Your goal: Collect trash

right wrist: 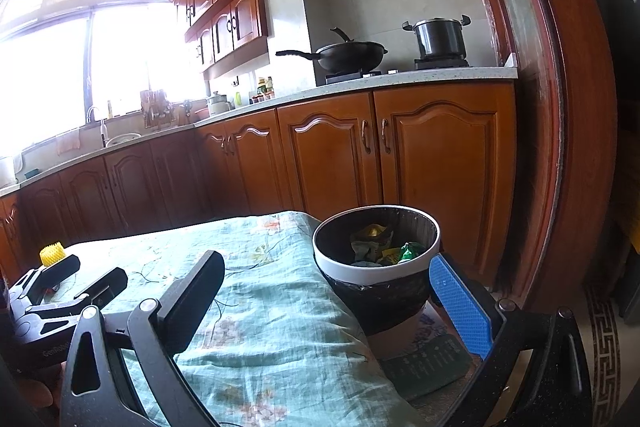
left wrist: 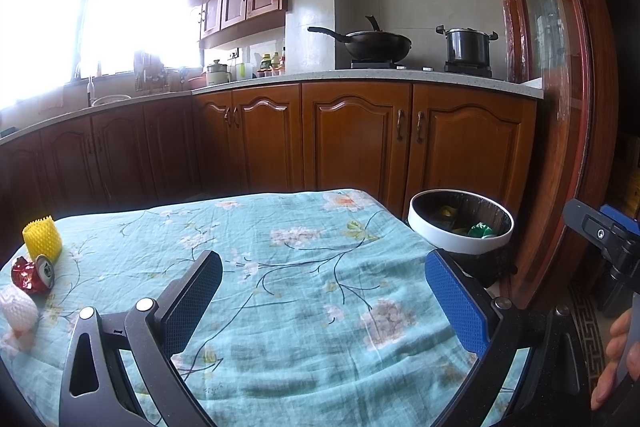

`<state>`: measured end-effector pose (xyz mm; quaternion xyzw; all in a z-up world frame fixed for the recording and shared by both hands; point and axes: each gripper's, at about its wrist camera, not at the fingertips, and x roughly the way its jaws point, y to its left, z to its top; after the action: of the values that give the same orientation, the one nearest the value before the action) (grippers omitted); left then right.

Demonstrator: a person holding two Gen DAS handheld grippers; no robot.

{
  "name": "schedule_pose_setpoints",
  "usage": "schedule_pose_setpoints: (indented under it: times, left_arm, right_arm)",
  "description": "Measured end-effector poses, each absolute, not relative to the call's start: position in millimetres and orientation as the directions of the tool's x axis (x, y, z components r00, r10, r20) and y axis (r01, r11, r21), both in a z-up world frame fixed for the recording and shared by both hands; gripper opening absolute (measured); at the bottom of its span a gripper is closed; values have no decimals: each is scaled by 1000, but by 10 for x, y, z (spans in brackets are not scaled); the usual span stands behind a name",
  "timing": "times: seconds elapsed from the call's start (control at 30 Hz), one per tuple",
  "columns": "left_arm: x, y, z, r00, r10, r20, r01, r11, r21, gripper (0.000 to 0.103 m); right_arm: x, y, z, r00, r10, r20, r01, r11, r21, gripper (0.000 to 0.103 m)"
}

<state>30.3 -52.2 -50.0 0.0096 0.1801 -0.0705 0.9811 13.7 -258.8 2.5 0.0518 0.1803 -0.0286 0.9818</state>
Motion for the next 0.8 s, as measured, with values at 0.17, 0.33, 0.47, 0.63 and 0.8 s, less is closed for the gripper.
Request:
schedule_pose_setpoints:
  times: [0.17, 0.33, 0.47, 0.63, 0.8]
  left_arm:
    - [328, -515, -496, 924, -139, -357, 146, 989, -7, 102]
    - [335, -518, -497, 924, -137, -358, 144, 990, -6, 102]
    - [350, -508, -509, 922, -141, -362, 148, 989, -8, 102]
    - [369, -501, -528, 919, -142, -367, 151, 989, -5, 102]
    - [381, -493, -536, 918, -143, -369, 152, 988, -6, 102]
  right_arm:
    - [143, -2583, 41, 934, -32, -355, 70, 993, 95, 103]
    - [144, -2585, 45, 935, -26, -354, 67, 993, 102, 103]
    - [155, -2579, 34, 934, -22, -357, 64, 992, 106, 103]
    - [163, -2585, 25, 933, -18, -359, 63, 992, 113, 103]
    - [170, -2603, 14, 931, -17, -365, 66, 990, 124, 103]
